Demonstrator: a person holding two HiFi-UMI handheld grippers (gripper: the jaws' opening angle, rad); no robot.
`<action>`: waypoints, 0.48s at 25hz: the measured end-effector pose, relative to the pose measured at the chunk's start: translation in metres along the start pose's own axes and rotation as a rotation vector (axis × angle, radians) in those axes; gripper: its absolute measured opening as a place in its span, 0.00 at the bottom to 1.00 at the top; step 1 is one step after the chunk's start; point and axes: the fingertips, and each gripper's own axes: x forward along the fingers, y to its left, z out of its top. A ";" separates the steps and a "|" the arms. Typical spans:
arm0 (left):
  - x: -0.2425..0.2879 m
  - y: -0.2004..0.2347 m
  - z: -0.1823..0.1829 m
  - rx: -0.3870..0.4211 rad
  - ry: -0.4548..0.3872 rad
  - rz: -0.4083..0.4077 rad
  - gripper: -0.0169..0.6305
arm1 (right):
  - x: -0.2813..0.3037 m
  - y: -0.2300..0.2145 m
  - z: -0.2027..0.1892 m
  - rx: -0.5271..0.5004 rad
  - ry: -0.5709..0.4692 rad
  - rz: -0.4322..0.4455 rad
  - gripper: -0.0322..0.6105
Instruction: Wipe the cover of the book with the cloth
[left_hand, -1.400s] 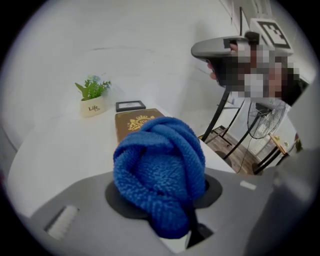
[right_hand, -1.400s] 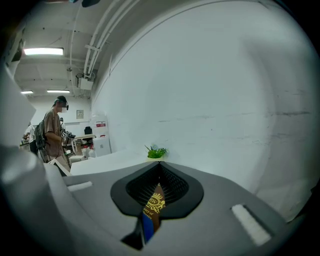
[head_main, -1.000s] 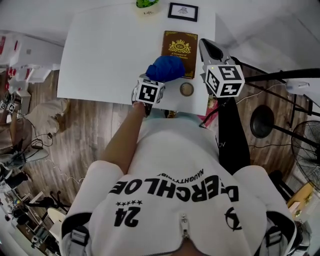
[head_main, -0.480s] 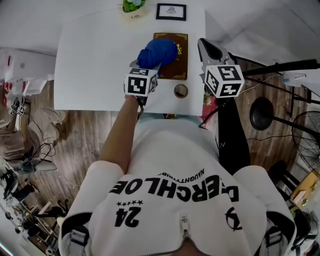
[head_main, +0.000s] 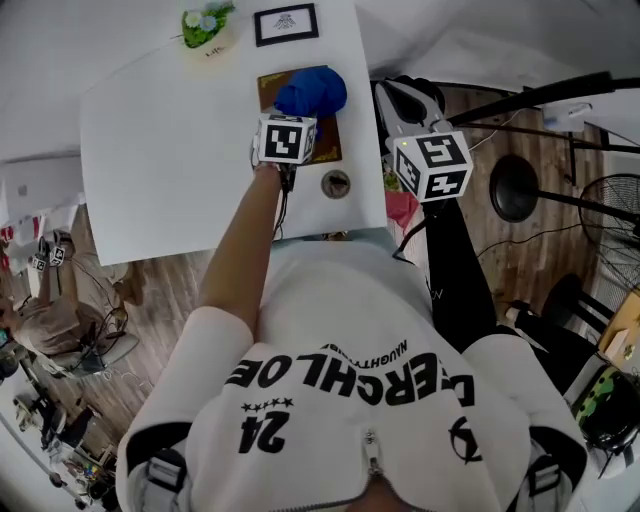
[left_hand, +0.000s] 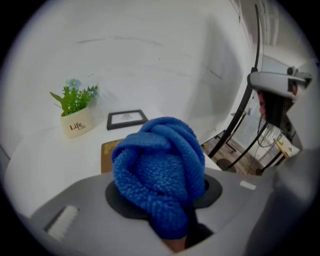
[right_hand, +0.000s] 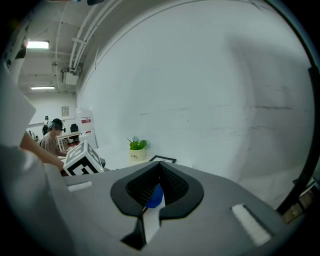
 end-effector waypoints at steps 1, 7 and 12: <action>0.003 0.000 -0.003 -0.003 -0.001 0.005 0.38 | -0.001 -0.003 -0.001 0.001 0.002 -0.005 0.05; -0.001 0.013 -0.002 -0.019 -0.016 0.044 0.38 | 0.002 -0.008 0.001 0.005 0.002 -0.006 0.05; -0.022 0.054 -0.016 -0.096 -0.011 0.128 0.38 | 0.013 0.003 0.008 -0.005 -0.005 0.030 0.05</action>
